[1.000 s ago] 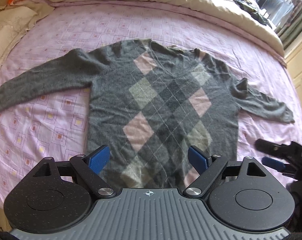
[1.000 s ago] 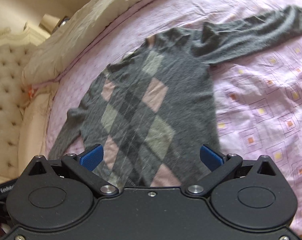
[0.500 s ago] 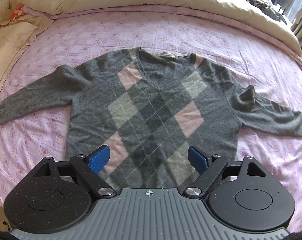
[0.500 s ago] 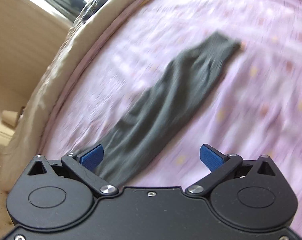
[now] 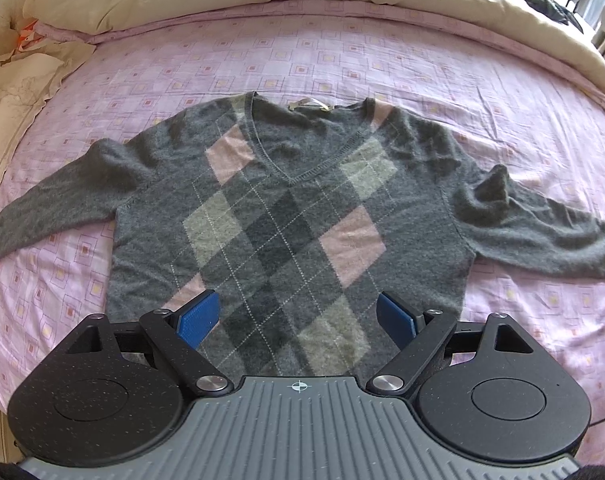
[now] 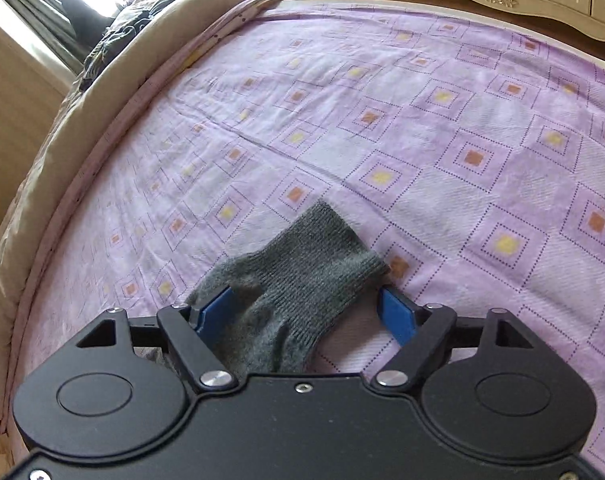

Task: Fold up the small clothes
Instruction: 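Grasp the cuff of the sleeve with the right gripper, then carry the sleeve cuff across the sweater body with the right gripper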

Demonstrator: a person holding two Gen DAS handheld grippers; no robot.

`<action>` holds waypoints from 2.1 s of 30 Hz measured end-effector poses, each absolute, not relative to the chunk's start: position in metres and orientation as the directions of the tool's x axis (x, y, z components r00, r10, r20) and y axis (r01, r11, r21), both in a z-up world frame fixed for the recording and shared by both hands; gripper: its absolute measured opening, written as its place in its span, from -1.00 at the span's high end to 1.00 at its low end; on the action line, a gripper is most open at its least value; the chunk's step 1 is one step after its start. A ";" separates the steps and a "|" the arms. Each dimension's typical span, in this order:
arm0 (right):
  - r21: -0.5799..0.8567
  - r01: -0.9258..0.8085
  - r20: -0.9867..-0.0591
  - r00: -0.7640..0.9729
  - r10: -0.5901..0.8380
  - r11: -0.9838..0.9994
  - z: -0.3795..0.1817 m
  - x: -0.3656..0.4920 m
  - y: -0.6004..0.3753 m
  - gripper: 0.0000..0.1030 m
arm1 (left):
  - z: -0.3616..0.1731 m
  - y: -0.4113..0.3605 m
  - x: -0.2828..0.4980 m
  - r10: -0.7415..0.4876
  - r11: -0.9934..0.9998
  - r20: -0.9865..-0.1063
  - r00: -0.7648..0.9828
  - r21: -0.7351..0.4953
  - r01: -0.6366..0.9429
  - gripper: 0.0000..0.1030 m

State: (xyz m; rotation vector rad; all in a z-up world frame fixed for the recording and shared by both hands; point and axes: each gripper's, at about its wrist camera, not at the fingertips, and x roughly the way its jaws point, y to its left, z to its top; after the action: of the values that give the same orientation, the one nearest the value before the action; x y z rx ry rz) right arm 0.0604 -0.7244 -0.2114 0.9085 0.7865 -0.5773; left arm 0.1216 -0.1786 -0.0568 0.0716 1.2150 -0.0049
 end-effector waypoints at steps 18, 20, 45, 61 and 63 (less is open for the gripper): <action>0.450 0.633 -0.728 0.668 -0.151 0.630 -0.134 0.062 -0.692 0.78 | -0.065 -0.140 0.122 0.014 1.000 -0.932 0.361 0.020 0.012 -0.66; 0.416 0.614 -0.727 0.668 -0.161 0.671 -0.120 0.068 -0.677 0.78 | -0.067 -0.129 0.123 0.006 1.000 -0.932 0.362 0.016 0.024 -0.66; 0.329 -0.070 -0.669 0.687 0.285 0.942 -0.080 0.214 -0.193 0.78 | -0.092 0.075 0.142 -0.055 0.996 -0.910 0.411 -0.018 0.092 -0.66; 0.350 -0.152 -0.706 0.606 0.367 0.924 -0.111 0.193 -0.161 -0.09 | -0.112 0.065 0.188 -0.183 0.978 -0.885 0.429 -0.122 0.166 -0.65; 0.336 -0.107 -0.716 0.616 0.328 0.936 -0.108 0.185 -0.190 -0.09 | -0.122 0.051 0.195 -0.214 0.971 -0.880 0.425 -0.145 0.189 -0.65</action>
State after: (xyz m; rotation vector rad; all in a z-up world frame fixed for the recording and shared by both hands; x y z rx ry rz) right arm 0.1851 -0.1902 -0.1084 0.2721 0.8742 0.2540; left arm 0.1954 0.0507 -0.1217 -0.0252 1.1040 -0.2516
